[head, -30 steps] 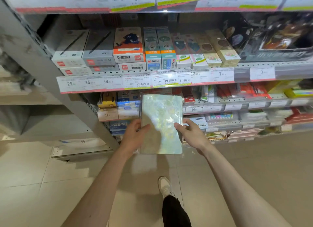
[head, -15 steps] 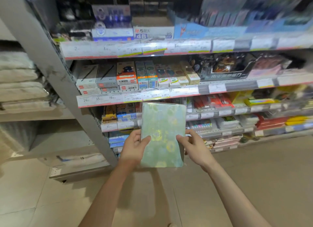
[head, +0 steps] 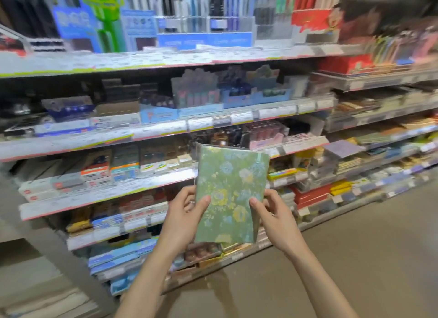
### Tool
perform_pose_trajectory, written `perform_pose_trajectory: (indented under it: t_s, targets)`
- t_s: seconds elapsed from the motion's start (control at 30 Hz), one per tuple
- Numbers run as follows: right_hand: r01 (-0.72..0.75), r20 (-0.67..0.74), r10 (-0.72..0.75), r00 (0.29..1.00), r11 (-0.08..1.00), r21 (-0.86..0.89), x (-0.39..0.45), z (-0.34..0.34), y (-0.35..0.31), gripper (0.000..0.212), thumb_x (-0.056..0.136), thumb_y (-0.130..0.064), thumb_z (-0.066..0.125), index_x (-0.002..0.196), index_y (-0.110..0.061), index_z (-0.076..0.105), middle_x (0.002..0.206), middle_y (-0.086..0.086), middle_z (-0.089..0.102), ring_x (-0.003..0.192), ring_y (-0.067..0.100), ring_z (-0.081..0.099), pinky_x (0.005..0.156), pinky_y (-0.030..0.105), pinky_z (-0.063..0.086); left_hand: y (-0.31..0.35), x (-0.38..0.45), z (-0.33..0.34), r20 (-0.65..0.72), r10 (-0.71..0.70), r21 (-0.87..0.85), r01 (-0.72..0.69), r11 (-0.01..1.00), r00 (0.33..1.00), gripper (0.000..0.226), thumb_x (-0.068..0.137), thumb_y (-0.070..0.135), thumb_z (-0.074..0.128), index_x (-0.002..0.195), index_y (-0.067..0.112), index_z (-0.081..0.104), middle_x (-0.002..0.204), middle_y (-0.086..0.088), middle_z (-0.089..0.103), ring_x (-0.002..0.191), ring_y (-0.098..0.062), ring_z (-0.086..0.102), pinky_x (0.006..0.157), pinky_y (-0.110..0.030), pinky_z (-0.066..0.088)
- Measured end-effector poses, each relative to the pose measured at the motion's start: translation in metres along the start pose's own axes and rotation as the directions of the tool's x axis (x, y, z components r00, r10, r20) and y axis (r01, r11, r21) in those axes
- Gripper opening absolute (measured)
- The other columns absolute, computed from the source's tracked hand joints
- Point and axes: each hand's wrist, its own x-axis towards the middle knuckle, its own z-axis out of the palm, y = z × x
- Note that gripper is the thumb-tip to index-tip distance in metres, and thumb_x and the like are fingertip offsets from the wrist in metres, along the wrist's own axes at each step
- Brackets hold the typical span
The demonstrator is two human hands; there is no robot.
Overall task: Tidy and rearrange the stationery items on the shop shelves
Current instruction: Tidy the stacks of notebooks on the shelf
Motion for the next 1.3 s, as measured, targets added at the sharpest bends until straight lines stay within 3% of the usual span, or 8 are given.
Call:
perform_pose_trajectory:
  t_s: [0.27, 0.43, 0.73, 0.8, 0.87, 1.0, 1.13, 1.3]
  targets:
    - [0.005, -0.227, -0.016, 0.974, 0.999, -0.046, 0.020, -0.180, 0.037, 0.016, 0.092, -0.054, 0.059, 0.102, -0.042, 0.058, 0.104, 0.021, 0.064, 0.095, 0.036, 0.062, 0.086, 0.058, 0.052, 0.050, 0.037, 0.185, 0.158, 0.105, -0.037, -0.101, 0.994, 0.982, 0.014, 0.094, 0.030, 0.065, 0.107, 0.025, 0.064, 0.104, 0.007, 0.073, 0.091, -0.008, 0.072, 0.078, -0.031, 0.059]
    - [-0.040, -0.334, 0.014, 0.942, 0.997, -0.069, 0.041, -0.267, 0.056, 0.026, 0.093, -0.054, 0.059, 0.113, -0.036, 0.056, 0.102, 0.010, 0.066, 0.096, 0.027, 0.064, 0.084, 0.048, 0.052, 0.074, 0.078, 0.279, 0.250, 0.175, -0.062, -0.165, 0.984, 0.952, 0.013, 0.093, 0.026, 0.066, 0.106, 0.024, 0.064, 0.103, 0.009, 0.073, 0.089, 0.000, 0.070, 0.071, -0.015, 0.054]
    - [-0.131, -0.495, 0.054, 0.867, 0.984, -0.122, 0.111, -0.407, 0.108, 0.037, 0.083, -0.070, 0.053, 0.102, -0.038, 0.053, 0.104, 0.018, 0.063, 0.096, 0.034, 0.061, 0.081, 0.057, 0.051, 0.089, 0.176, 0.456, 0.391, 0.223, -0.168, -0.169, 0.971, 0.893, 0.012, 0.092, 0.024, 0.068, 0.104, 0.024, 0.064, 0.103, 0.003, 0.074, 0.094, -0.011, 0.072, 0.077, -0.025, 0.056]
    - [-0.150, -0.509, 0.068, 0.858, 0.981, -0.122, 0.133, -0.440, 0.116, 0.017, 0.089, -0.061, 0.058, 0.098, -0.048, 0.054, 0.099, 0.017, 0.062, 0.093, 0.033, 0.060, 0.081, 0.057, 0.052, 0.093, 0.201, 0.495, 0.404, 0.219, -0.181, -0.157, 0.971, 0.888, 0.015, 0.091, 0.029, 0.069, 0.105, 0.027, 0.065, 0.104, 0.004, 0.074, 0.097, -0.012, 0.071, 0.082, -0.031, 0.057]
    - [-0.149, -0.541, 0.058, 0.839, 0.981, -0.125, 0.157, -0.474, 0.125, 0.014, 0.094, -0.045, 0.061, 0.092, -0.057, 0.055, 0.091, 0.009, 0.063, 0.086, 0.024, 0.060, 0.083, 0.056, 0.053, 0.100, 0.225, 0.534, 0.415, 0.205, -0.213, -0.124, 0.969, 0.887, 0.017, 0.090, 0.030, 0.070, 0.105, 0.027, 0.065, 0.105, 0.003, 0.074, 0.095, -0.012, 0.072, 0.082, -0.033, 0.058]
    - [-0.151, -0.572, 0.066, 0.818, 0.983, -0.101, 0.198, -0.544, 0.154, 0.013, 0.096, -0.035, 0.063, 0.093, -0.046, 0.057, 0.067, -0.018, 0.055, 0.069, 0.005, 0.053, 0.081, 0.052, 0.053, 0.118, 0.266, 0.612, 0.434, 0.216, -0.194, -0.144, 0.970, 0.875, 0.016, 0.090, 0.032, 0.069, 0.105, 0.028, 0.065, 0.102, 0.007, 0.074, 0.093, -0.010, 0.071, 0.084, -0.039, 0.059]
    - [-0.166, -0.593, 0.076, 0.802, 0.981, -0.098, 0.229, -0.601, 0.186, 0.015, 0.094, -0.041, 0.063, 0.093, -0.055, 0.056, 0.073, -0.005, 0.050, 0.073, 0.012, 0.052, 0.080, 0.053, 0.052, 0.123, 0.298, 0.682, 0.470, 0.223, -0.171, -0.160, 0.972, 0.854, 0.014, 0.090, 0.030, 0.070, 0.102, 0.027, 0.065, 0.100, 0.007, 0.074, 0.094, -0.011, 0.071, 0.088, -0.042, 0.058]
    - [-0.169, -0.564, 0.088, 0.821, 0.981, -0.093, 0.270, -0.681, 0.238, 0.013, 0.093, -0.046, 0.062, 0.104, -0.041, 0.059, 0.078, 0.002, 0.057, 0.081, 0.021, 0.059, 0.082, 0.047, 0.052, 0.122, 0.331, 0.774, 0.472, 0.177, -0.149, -0.119, 0.982, 0.864, 0.014, 0.090, 0.029, 0.069, 0.102, 0.025, 0.065, 0.101, 0.005, 0.074, 0.095, -0.013, 0.071, 0.087, -0.042, 0.059]
